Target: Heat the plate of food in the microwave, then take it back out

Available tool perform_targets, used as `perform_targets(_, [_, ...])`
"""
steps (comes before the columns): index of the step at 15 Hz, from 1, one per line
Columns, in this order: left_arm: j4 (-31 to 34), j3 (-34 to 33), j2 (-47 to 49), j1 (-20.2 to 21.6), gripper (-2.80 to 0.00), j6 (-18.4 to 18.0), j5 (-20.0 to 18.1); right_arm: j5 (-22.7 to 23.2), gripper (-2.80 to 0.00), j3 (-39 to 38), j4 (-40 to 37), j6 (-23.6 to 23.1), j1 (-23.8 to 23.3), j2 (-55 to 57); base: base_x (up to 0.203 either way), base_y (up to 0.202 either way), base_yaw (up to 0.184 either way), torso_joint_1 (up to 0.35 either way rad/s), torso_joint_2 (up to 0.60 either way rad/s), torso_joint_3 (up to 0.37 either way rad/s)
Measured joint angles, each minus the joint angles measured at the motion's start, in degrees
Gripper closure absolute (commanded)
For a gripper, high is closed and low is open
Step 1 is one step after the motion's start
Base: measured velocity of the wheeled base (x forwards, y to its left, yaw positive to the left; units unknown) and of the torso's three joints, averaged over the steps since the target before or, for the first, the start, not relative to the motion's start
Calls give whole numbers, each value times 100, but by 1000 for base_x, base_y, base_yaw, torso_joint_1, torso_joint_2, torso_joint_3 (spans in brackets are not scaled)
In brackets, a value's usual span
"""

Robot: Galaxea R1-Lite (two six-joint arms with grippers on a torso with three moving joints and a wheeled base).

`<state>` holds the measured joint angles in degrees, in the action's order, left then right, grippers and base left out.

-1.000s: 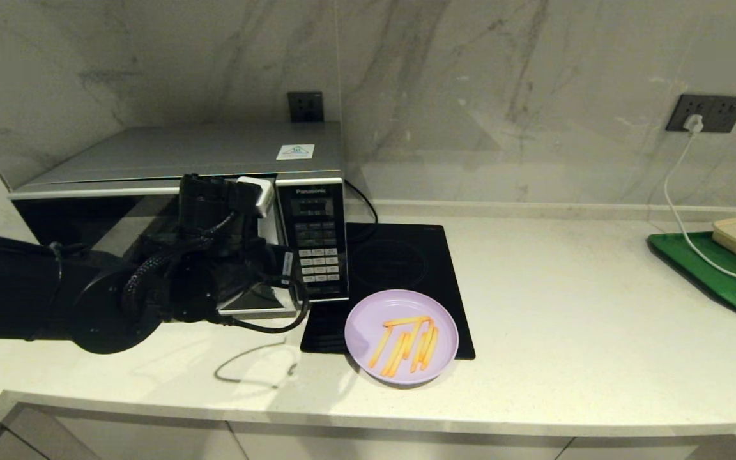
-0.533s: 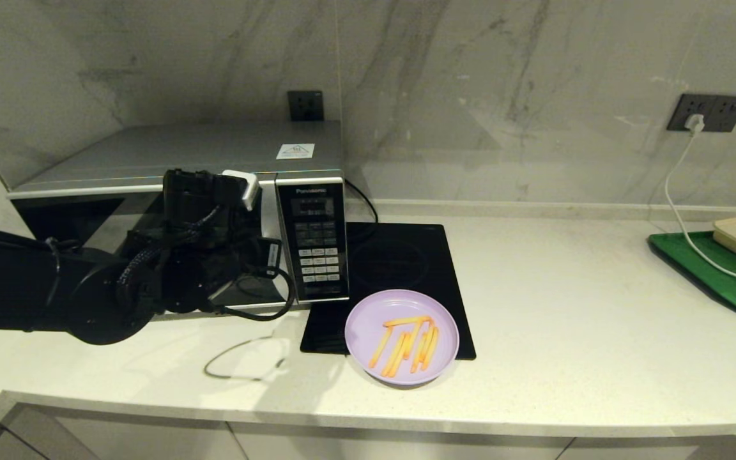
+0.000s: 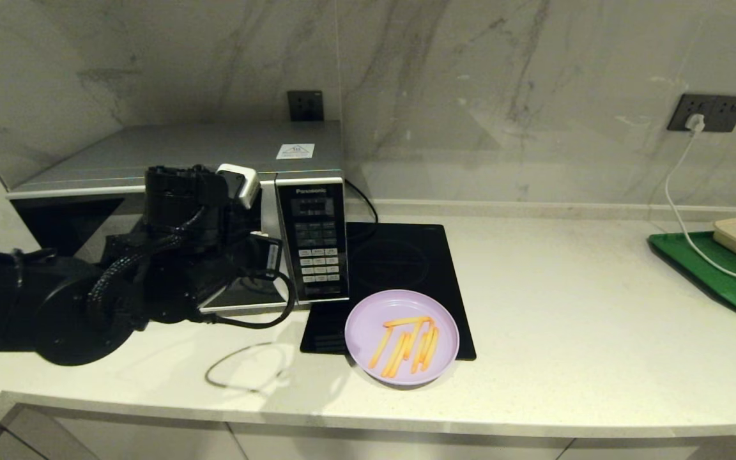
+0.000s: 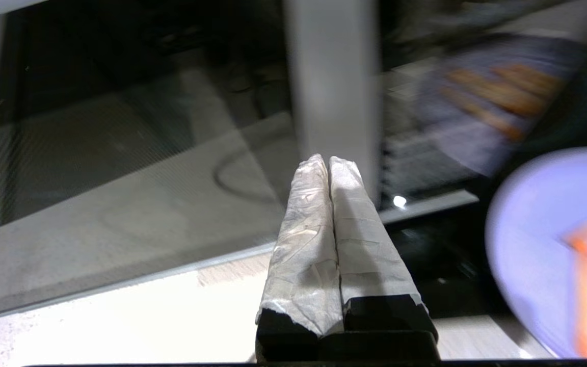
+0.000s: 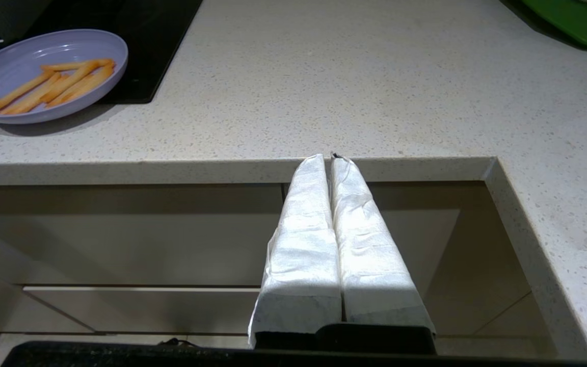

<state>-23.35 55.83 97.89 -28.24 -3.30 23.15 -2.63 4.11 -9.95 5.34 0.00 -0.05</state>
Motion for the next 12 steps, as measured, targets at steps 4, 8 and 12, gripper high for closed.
perform_targets(4, [785,-494,-1334,-595,0,106,42,-1,0,0,0,-2,0,0,0,0,0,0,0,0])
perform_targets(8, [2116,-763,-3074,-688,0,381,652,0,0,1,0,-2,0,0,0,0,0,0,0,0])
perform_targets(12, [2751,-1703,-5017,264,0,574,806,0,0,0,0,-2,0,0,0,0,0,0,0,0])
